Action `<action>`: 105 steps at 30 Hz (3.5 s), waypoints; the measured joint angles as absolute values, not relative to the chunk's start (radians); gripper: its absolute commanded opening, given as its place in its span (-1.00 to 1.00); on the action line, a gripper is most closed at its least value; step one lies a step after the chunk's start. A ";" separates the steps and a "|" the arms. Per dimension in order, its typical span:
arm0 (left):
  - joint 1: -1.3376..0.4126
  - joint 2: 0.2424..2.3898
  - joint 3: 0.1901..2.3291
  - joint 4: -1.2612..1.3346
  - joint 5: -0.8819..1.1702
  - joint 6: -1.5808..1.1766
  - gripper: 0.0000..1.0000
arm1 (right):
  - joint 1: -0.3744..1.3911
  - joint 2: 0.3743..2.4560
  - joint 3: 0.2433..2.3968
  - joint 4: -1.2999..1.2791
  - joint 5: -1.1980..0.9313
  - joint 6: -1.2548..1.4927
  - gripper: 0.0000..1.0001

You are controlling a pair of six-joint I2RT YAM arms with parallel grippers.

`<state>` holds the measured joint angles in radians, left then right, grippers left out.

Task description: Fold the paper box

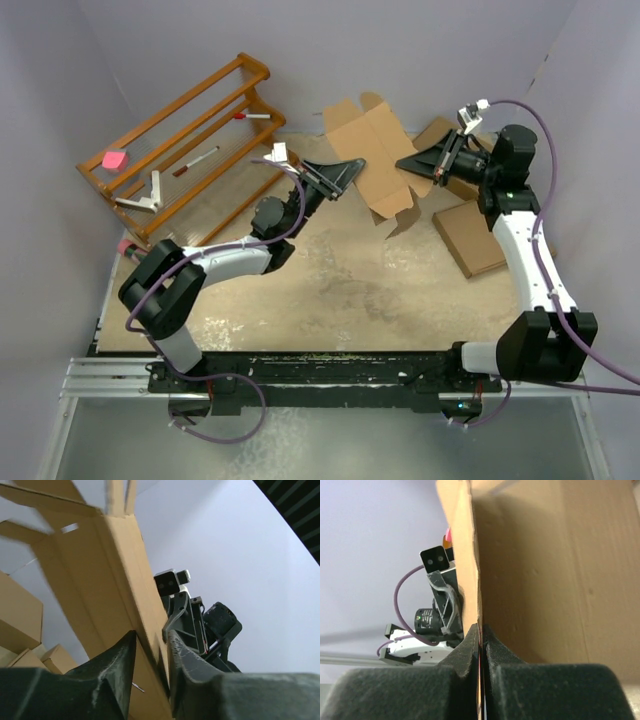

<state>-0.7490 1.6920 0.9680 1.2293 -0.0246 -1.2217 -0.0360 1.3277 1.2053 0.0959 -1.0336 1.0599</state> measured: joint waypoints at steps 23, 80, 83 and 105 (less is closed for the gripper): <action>-0.754 1.131 0.636 0.760 0.026 -0.846 0.86 | -0.052 1.237 1.304 -0.084 -1.021 0.604 -1.00; -0.809 1.070 0.652 0.244 0.183 -0.728 0.87 | -0.052 1.184 1.376 -0.418 -1.145 0.130 -1.00; -0.809 1.070 0.653 0.239 0.183 -0.728 0.86 | -0.052 1.187 1.376 -0.425 -1.144 0.120 -1.00; -0.812 1.169 0.792 0.143 0.229 -0.680 0.87 | -0.052 1.187 1.376 -0.452 -1.209 0.059 -1.00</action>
<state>-0.8124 1.1690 0.7921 0.1429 0.2287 -0.6804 -0.0517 1.1866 1.3762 -0.4519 -1.2095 0.0593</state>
